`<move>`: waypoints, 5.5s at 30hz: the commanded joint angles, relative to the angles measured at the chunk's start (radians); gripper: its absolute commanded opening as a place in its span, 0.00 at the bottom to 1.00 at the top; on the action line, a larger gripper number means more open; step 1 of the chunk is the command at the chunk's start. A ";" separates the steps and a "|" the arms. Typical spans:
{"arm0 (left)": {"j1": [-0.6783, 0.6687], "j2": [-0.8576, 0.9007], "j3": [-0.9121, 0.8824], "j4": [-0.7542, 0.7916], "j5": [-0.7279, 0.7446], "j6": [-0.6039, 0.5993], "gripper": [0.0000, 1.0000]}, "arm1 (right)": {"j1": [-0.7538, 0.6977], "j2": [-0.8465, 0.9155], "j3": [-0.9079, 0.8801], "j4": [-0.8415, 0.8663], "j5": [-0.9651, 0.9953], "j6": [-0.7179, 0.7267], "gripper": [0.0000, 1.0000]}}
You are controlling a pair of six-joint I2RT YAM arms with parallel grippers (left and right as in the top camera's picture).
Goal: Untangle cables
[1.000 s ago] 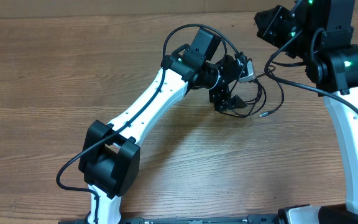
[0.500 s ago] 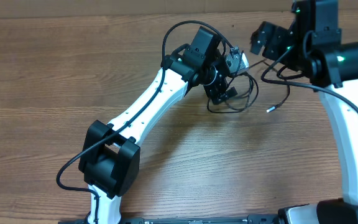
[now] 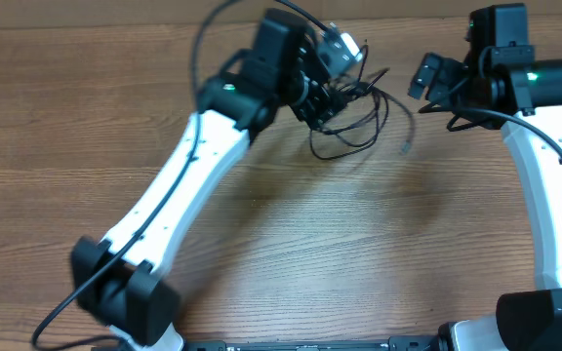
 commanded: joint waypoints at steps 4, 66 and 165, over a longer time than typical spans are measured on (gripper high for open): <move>0.028 -0.134 0.016 0.008 -0.013 -0.013 1.00 | -0.031 -0.002 -0.063 0.000 0.010 0.006 1.00; 0.119 0.095 0.016 -0.250 -0.276 -0.316 0.99 | 0.453 0.297 -0.394 0.304 -0.371 0.715 0.76; -0.079 0.093 0.237 -0.564 0.823 0.485 1.00 | 0.306 -0.089 0.493 -0.169 -0.218 -0.139 0.04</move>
